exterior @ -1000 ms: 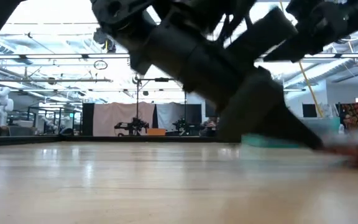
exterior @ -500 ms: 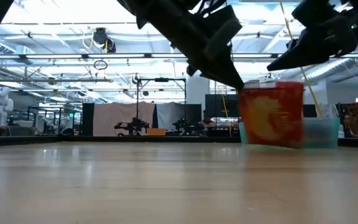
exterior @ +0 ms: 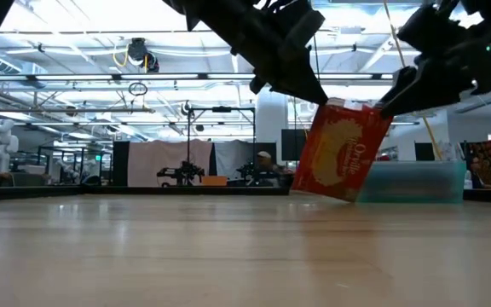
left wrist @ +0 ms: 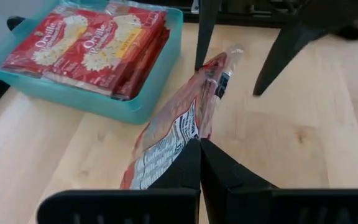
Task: Sort popcorn bags into baskets
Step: Put the red popcorn bag into the green bin
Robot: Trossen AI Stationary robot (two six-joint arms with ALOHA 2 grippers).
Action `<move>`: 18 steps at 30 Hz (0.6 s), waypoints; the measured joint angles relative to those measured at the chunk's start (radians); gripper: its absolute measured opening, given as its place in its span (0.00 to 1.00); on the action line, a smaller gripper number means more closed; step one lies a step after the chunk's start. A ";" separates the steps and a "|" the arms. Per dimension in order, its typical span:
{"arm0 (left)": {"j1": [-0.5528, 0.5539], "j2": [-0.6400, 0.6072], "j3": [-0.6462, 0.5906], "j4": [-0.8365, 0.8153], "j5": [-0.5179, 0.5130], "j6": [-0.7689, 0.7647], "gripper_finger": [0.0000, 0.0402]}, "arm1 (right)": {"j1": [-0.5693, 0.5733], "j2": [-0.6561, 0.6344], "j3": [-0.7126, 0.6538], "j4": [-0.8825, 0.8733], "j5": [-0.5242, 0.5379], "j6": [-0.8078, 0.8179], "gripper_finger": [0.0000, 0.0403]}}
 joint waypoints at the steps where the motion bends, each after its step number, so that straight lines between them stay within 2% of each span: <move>1: -0.001 -0.001 0.000 0.001 0.000 0.004 0.00 | -0.002 0.016 0.000 0.004 0.008 -0.003 0.57; 4: -0.007 -0.003 0.000 0.005 0.001 0.035 0.00 | -0.003 0.064 0.000 0.015 0.099 -0.010 0.57; 7: -0.011 -0.011 -0.001 0.001 0.004 0.066 0.00 | -0.003 0.098 0.000 0.031 0.132 -0.036 0.51; 10: -0.011 -0.014 -0.001 0.006 0.007 0.116 0.00 | -0.017 0.114 0.000 0.064 0.127 -0.060 0.38; 15: -0.009 -0.014 -0.001 0.020 -0.001 0.204 0.05 | -0.045 0.128 0.000 0.104 0.103 -0.108 0.09; 16: -0.008 -0.015 -0.001 0.019 -0.007 0.209 0.07 | -0.052 0.130 0.000 0.111 0.078 -0.130 0.05; 18: -0.007 -0.029 -0.001 0.006 -0.029 0.210 0.12 | -0.073 0.130 0.000 0.146 0.019 -0.166 0.03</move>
